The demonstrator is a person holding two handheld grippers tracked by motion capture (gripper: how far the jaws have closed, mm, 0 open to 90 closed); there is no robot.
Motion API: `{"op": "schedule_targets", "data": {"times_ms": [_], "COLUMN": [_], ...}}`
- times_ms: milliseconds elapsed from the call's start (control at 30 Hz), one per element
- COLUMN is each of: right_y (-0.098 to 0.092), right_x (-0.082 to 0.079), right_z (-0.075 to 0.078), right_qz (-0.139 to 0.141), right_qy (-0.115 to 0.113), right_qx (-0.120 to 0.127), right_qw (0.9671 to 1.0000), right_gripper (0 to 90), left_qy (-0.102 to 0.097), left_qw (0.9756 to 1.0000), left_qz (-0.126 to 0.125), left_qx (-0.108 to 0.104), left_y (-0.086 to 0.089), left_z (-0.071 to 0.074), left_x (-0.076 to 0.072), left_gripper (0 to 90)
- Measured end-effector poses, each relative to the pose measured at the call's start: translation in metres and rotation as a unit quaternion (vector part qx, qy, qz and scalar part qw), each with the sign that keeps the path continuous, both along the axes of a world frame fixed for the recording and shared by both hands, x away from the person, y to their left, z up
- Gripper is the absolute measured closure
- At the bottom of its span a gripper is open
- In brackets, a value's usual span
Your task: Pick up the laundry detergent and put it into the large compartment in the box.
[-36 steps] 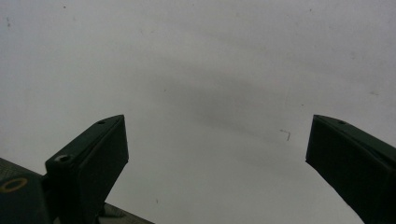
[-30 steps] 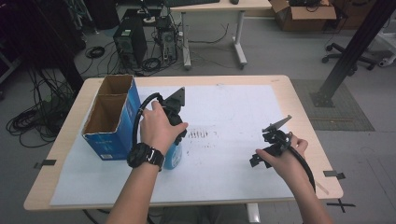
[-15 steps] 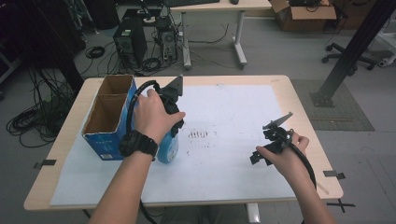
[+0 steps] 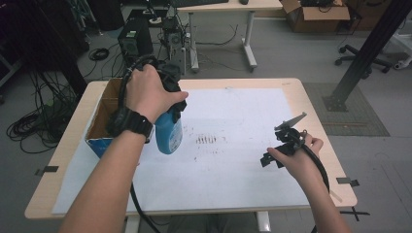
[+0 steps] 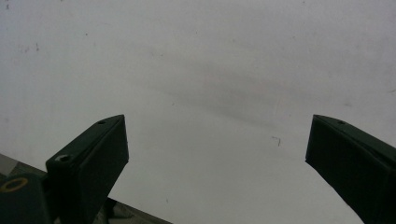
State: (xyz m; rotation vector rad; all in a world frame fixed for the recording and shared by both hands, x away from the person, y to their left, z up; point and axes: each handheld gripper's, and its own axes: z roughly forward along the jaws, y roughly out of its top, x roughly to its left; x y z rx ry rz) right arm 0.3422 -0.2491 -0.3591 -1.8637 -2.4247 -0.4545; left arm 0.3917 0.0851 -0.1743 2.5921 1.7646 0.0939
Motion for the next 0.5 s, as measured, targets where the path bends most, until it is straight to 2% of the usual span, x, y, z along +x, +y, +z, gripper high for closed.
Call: {"op": "schedule_targets", "data": {"times_ms": [200, 500], "right_y": [0.001, 0.004], "right_x": [0.002, 0.005], "right_z": [0.004, 0.009], "right_qz": [0.000, 0.003], "right_qy": [-0.003, -0.008], "right_qx": [0.001, 0.002], "right_qw": [1.0000, 1.0000], "right_gripper": [6.0, 5.9], "left_qy": [-0.007, -0.009], "left_qw": [0.9999, 0.9994], "left_qz": [0.008, 0.032], "left_qx": [-0.003, -0.005], "left_y": [0.011, 0.032], "left_z": [0.026, 0.050], "left_x": [0.005, 0.013], "left_gripper": [37.3, 37.3]}}
